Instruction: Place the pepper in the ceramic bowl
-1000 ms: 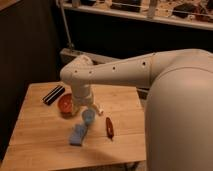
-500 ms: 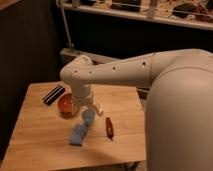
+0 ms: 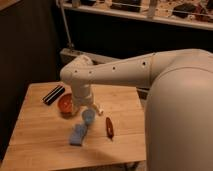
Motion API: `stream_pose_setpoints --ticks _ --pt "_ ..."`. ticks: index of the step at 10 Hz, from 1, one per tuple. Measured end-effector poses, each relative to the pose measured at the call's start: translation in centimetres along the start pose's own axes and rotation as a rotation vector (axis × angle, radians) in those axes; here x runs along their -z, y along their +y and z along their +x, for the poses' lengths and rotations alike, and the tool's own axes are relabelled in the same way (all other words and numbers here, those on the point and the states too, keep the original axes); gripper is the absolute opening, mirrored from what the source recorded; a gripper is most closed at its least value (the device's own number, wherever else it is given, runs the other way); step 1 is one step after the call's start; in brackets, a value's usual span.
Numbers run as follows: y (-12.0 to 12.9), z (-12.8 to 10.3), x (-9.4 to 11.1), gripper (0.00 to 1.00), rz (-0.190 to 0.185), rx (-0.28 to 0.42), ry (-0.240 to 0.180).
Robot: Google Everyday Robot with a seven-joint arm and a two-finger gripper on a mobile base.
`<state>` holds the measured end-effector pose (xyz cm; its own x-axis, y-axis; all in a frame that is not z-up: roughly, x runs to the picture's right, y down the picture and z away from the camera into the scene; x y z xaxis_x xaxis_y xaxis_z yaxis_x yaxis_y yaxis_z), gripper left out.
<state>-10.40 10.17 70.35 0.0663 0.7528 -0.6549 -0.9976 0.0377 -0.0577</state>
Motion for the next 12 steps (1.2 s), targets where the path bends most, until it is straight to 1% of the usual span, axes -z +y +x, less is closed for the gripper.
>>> stream_pose_setpoints --ticks 8,9,10,12 --pt "0.0 0.0 0.0 0.74 0.0 0.0 0.0" --pt "-0.1 0.0 0.1 0.74 -0.006 -0.001 -0.006" --pt "-0.8 -0.1 0.1 0.74 -0.023 -0.011 -0.028" --pt "-4.5 0.2 -0.2 0.74 -0.03 -0.075 -0.085"
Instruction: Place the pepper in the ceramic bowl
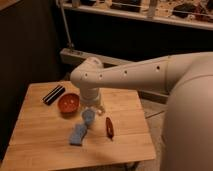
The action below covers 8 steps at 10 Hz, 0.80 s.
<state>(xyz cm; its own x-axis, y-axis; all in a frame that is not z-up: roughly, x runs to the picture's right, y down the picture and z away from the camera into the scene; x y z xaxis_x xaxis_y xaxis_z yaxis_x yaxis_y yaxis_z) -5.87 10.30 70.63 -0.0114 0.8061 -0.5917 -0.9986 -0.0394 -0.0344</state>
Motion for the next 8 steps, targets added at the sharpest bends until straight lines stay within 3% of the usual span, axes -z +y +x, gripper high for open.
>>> stream_pose_setpoints --ticks 2,4,6,8 --pt "-4.2 1.1 -0.9 0.74 0.002 -0.085 -0.057" --pt "-6.4 2.8 -2.6 0.74 -0.005 -0.109 -0.084" --pt "-7.3 3.9 -4.7 0.74 -0.003 -0.089 -0.093" --pt "-6.8 4.4 -6.8 0.74 -0.029 -0.056 -0.087"
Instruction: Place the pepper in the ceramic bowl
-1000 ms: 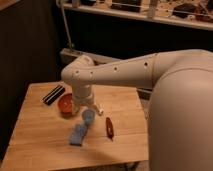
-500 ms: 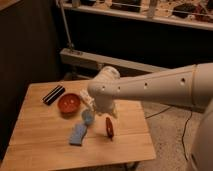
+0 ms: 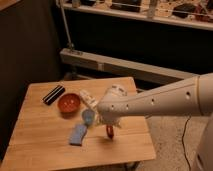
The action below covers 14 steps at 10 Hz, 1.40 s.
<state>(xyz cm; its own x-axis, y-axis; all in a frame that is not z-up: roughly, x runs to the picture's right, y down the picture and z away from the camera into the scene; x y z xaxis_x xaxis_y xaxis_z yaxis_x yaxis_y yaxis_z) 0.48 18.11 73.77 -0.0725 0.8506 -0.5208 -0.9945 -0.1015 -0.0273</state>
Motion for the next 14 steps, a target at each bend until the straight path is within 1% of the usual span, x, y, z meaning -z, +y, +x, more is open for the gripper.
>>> stream_pose_setpoints --ticks 1,2,3,4,5,7,9,10,11,12,14 --pt "0.2 0.2 -1.3 0.74 -0.012 0.012 0.007" --pt "0.0 0.1 -2.1 0.74 -0.013 0.017 0.012" --pt "-0.2 0.1 -3.1 0.74 -0.009 0.018 0.019" --pt "-0.6 0.1 -4.3 0.74 0.0 0.012 0.029" --pt "-1.0 0.0 -5.1 0.74 0.009 0.005 0.036" --pt "-1.5 -0.3 -6.5 0.74 0.026 -0.002 0.045" --pt "-1.0 -0.5 -7.3 0.73 0.029 0.005 0.05" --pt "-0.6 -0.4 -7.7 0.68 0.026 0.013 0.057" --pt "-0.3 -0.4 -8.2 0.56 0.02 0.023 0.064" --pt "-0.1 -0.3 -8.5 0.48 0.016 0.029 0.069" --pt "0.2 0.0 -9.0 0.29 0.013 0.039 0.081"
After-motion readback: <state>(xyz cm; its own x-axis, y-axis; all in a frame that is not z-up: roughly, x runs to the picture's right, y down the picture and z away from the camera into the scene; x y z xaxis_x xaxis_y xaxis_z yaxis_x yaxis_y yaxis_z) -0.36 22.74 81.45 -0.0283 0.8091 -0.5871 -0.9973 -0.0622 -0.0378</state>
